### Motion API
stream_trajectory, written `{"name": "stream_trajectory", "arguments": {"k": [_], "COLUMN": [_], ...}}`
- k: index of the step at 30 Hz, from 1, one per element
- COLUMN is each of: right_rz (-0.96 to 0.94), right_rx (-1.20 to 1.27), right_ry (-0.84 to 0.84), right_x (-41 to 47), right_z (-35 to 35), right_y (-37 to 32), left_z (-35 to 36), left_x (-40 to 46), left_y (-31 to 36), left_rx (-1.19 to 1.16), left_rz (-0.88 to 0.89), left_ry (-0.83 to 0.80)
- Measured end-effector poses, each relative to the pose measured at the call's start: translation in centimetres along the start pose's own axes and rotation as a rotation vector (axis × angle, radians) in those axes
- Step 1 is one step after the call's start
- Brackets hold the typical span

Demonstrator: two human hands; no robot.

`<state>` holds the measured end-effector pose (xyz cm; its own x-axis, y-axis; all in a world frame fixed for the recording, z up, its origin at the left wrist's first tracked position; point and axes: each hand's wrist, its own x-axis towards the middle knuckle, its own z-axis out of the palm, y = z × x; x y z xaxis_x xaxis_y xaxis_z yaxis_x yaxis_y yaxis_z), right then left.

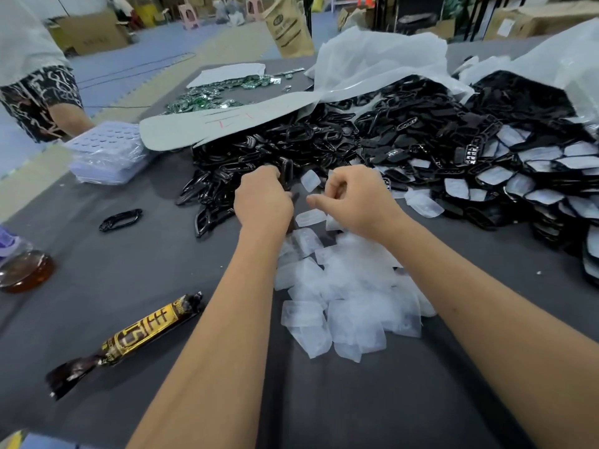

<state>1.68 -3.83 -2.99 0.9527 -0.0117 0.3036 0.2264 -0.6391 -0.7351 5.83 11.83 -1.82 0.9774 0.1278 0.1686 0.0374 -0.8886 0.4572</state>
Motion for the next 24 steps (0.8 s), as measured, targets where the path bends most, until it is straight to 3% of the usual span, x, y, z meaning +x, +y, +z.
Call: {"name": "stream_trajectory", "arguments": {"k": [4,9,14,19,24], "right_rz": [0.081,0.166,0.18,0.161,0.107], "right_rx": [0.079,0.448,0.669,0.74,0.726], "right_ry": [0.116,0.16,0.197,0.225,0.211], "right_x": [-0.4,-0.8,-1.4,-1.7,-1.9], "right_z": [-1.5,-3.0,-3.0,-3.3,-3.2], "right_y": [1.3,3.0,4.1,4.3,4.6], "left_z": [1.5,2.6,3.2,3.2,3.3], "left_x": [-0.1,-0.8,-1.0,-1.1,-1.0], "left_y": [1.3,2.4,1.8,2.0,2.6], "left_rx": [-0.279,-0.666,-0.752,-0.789,-0.963], "left_rz": [0.066,0.046,0.012,0.118,0.077], "left_ry": [0.117,0.065,0.164,0.064,-0.004]}}
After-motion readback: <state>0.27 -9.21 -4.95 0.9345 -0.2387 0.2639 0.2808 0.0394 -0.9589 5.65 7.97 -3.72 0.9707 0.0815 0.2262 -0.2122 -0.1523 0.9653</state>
